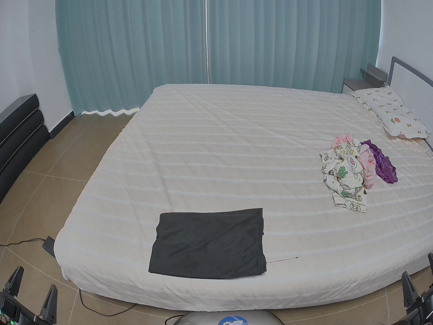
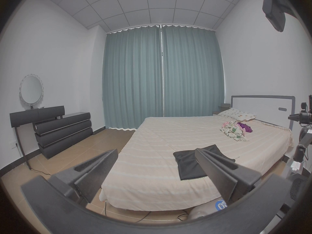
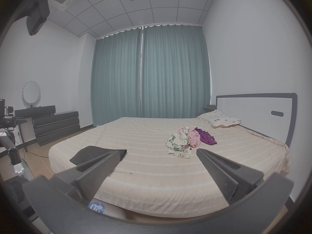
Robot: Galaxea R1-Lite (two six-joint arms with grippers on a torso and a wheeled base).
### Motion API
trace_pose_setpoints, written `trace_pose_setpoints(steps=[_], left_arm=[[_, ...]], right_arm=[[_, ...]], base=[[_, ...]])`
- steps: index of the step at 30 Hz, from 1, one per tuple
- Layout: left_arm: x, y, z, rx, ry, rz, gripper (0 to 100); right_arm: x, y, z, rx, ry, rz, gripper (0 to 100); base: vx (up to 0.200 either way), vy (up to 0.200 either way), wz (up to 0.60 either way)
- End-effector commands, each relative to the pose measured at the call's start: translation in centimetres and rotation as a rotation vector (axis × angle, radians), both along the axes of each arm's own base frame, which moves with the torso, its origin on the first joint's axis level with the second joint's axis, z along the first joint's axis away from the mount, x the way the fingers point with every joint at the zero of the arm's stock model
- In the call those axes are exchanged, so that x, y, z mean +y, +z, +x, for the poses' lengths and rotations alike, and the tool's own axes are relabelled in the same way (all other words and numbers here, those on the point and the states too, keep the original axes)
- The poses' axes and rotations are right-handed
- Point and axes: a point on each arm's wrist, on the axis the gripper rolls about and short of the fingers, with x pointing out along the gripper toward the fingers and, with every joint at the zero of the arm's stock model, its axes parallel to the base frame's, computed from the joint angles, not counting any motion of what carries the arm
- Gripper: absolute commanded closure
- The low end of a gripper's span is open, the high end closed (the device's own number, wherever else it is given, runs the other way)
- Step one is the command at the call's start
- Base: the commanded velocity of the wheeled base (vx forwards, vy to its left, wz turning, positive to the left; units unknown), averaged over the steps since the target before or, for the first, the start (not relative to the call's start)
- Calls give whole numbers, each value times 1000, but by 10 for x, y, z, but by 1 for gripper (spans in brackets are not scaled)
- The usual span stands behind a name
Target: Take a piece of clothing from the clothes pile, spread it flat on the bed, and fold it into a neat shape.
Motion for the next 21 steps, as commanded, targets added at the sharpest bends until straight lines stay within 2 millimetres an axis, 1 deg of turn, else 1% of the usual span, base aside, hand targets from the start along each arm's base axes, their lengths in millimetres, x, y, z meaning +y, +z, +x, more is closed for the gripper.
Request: trace_pose_setpoints(steps=[1,5,21], left_arm=[[0,-5,1,11,3,-2,0],[0,-4,1,7,5,-29,0],[0,-4,1,8,4,-14,0]], right_arm=[[0,-5,0,5,1,0,0],[0,-5,0,5,-1,12,0],[0,-5,0,5,-1,12,0]], base=[[0,0,0],[0,0,0],[0,0,0]])
